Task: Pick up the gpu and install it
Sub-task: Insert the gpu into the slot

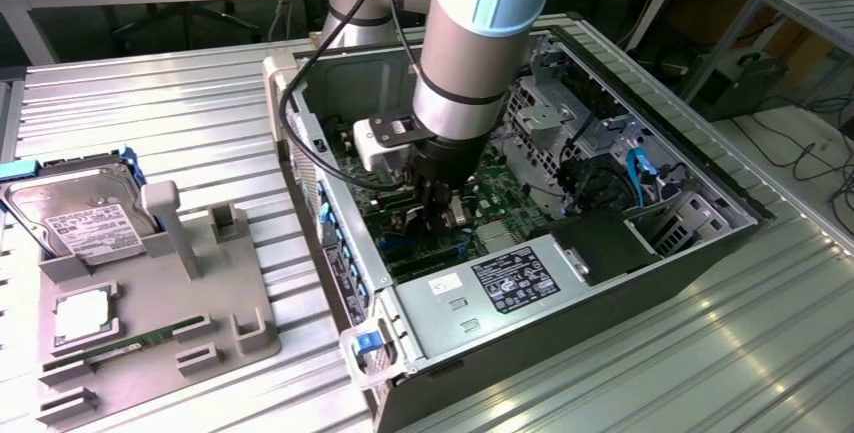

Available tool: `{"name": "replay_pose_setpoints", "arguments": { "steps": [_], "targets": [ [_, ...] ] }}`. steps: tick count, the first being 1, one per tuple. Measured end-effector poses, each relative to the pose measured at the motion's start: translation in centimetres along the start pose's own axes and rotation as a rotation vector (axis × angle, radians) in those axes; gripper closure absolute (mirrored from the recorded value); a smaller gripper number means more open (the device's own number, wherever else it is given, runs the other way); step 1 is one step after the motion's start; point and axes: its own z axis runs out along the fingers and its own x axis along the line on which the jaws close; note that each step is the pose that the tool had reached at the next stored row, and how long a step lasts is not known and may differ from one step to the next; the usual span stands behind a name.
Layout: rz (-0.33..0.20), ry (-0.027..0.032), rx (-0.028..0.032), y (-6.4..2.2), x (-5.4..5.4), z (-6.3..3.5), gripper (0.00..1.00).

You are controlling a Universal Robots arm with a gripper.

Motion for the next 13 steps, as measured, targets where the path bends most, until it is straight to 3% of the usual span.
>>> {"name": "replay_pose_setpoints", "arguments": {
  "steps": [13],
  "targets": [
    [-0.004, 0.0002, -0.0002, 0.01, -0.18, -0.01, 0.73]
  ]
}}
